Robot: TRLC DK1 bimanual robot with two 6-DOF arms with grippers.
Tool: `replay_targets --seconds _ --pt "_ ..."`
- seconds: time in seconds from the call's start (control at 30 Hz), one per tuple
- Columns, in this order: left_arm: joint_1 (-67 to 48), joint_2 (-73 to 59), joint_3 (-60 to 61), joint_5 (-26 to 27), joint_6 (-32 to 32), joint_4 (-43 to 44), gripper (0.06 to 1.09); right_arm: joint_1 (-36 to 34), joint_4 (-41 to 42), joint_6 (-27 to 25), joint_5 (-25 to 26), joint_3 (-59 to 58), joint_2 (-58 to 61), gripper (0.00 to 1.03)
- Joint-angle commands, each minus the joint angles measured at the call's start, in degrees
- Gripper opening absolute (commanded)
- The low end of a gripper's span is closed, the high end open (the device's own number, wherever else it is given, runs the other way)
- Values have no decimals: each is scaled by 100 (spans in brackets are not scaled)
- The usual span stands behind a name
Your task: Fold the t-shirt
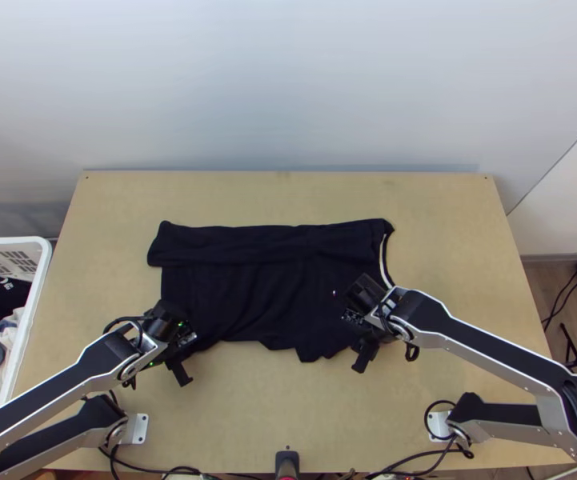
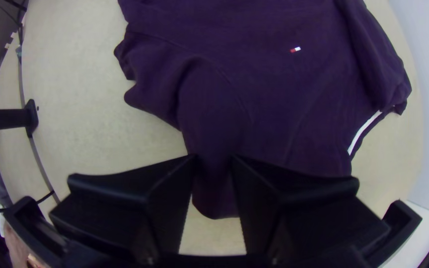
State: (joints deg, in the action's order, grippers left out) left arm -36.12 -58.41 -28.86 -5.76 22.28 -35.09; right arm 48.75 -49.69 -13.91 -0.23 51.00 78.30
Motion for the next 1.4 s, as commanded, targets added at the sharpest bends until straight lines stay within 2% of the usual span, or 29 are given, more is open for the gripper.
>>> replay_targets --seconds 0.0,0.03,0.1,0.2,0.4,0.6,0.8,1.0,1.13,1.23,1.37 --pt "131 58 91 5 74 222 20 29 135 -85 5 -152 -8 8" --pt "184 93 100 5 110 231 17 29 135 -138 5 -170 -61 3" --pt "386 269 56 66 224 240 10 20 126 -164 5 -170 -254 3" --pt "887 779 -76 453 514 20 10 12 47 -164 -3 -170 -553 3" --pt "1705 1438 -366 1051 980 -1096 10 -6 -322 -191 -3 -512 -1036 3" --pt "2302 1790 -471 1209 1463 -1650 10 -50 -313 -437 5 -785 -1379 3" --pt "2460 1798 -542 1385 1489 -2037 10 3 -331 -419 -12 -671 -1370 3" --pt "3032 1710 -700 1534 2272 -2766 10 -68 -410 -604 -3 -846 -1564 3" --pt "3331 1570 -744 1604 2711 -3021 10 -59 -621 -753 -3 -908 -1713 3" --pt "3981 1482 -858 1631 3133 -3048 10 -76 -665 -797 -3 -978 -1827 3" --pt "4007 1403 -876 1824 3071 -3311 10 -85 -691 -780 -12 -1022 -1854 3"
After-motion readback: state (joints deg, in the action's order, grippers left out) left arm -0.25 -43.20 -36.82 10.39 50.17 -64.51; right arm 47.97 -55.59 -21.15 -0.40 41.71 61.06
